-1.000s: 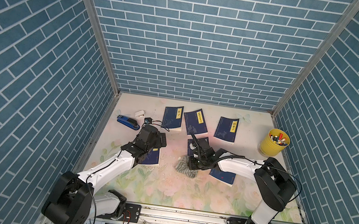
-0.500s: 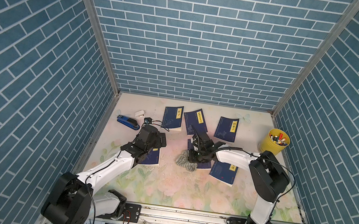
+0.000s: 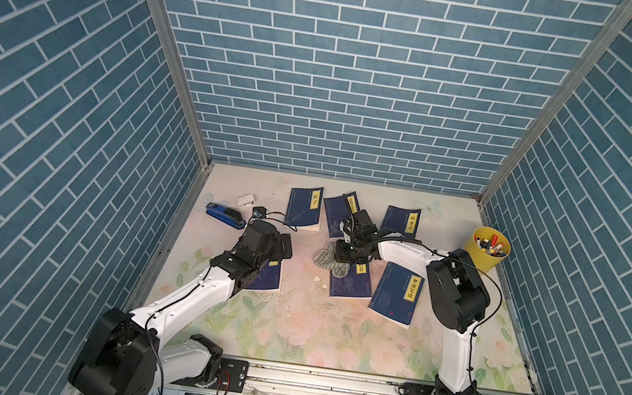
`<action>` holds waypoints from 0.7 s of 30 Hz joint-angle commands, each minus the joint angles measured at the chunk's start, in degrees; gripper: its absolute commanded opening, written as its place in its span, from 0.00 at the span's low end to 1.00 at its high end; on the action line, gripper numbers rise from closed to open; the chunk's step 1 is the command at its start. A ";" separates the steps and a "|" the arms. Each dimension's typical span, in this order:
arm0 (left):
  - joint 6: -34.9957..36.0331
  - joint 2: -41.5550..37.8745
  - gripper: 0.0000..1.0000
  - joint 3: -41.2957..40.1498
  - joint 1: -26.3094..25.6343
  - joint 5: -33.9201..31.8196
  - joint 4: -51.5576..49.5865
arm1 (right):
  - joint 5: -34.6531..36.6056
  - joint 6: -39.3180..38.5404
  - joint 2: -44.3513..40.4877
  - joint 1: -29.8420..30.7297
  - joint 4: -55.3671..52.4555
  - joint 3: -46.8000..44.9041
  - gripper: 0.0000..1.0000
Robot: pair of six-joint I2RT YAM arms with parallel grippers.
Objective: Wipe the cover of the book
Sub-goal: Wipe the dirt from the cover of the book.
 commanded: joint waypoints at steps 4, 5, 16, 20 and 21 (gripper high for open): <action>1.23 1.92 1.00 1.57 0.45 -0.05 -0.01 | 3.24 1.62 -8.69 4.69 -8.10 -17.21 0.00; 1.23 2.38 1.00 1.74 0.45 0.06 0.13 | 3.48 2.26 -9.96 5.48 -8.19 -18.84 0.00; 1.14 4.84 0.99 2.76 0.43 1.59 1.14 | 3.34 1.83 -8.45 -0.04 -4.71 -18.86 0.00; 0.94 4.03 0.99 2.31 0.46 1.30 0.70 | 2.93 -1.64 -1.21 -2.73 -7.66 -7.31 0.00; 0.92 3.71 0.99 2.28 0.45 1.35 0.28 | 2.93 -2.22 0.64 -3.13 -8.41 -4.51 0.00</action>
